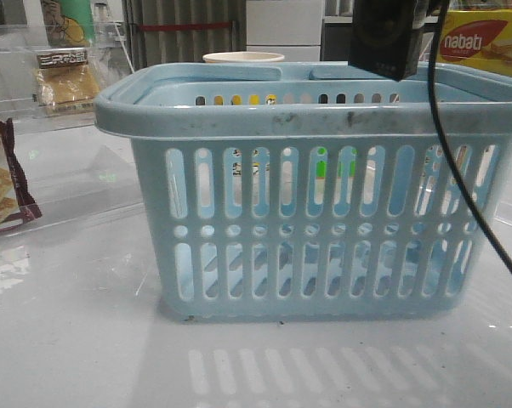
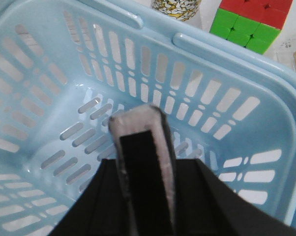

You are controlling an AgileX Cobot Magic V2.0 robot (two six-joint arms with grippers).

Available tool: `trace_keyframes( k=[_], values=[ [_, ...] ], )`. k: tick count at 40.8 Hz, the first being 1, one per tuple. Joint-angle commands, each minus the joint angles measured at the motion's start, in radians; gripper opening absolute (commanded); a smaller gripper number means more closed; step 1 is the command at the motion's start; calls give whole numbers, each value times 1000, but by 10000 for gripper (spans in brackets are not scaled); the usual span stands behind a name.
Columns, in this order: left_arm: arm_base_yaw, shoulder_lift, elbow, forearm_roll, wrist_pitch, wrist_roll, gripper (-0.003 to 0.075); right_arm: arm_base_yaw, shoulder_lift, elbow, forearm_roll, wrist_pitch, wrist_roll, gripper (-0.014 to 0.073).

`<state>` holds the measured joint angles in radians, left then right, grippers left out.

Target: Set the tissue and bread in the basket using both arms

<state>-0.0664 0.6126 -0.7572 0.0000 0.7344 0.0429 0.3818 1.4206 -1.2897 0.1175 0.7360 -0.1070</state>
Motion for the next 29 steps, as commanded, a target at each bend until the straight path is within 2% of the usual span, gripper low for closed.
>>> trace_keyframes(
  k=[1,4,6,16,29],
  values=[
    [-8,7,-31,0,-70,-2,506,0,-12,-26,8,-91,-11,478],
    [-8,7,-31,0,-70,-2,506,0,-7,-26,8,-101,-11,579],
    [-8,7,-31,0,-70,-2,506,0,-8,-26,8,-107,-11,602],
    [-8,7,-31,0,-70,-2,506,0,-111,-26,-4,-115,-13,603],
    [-8,7,-28,0,-70,-2,506,-2,-380,29,-145,31,16,603]
  ],
)
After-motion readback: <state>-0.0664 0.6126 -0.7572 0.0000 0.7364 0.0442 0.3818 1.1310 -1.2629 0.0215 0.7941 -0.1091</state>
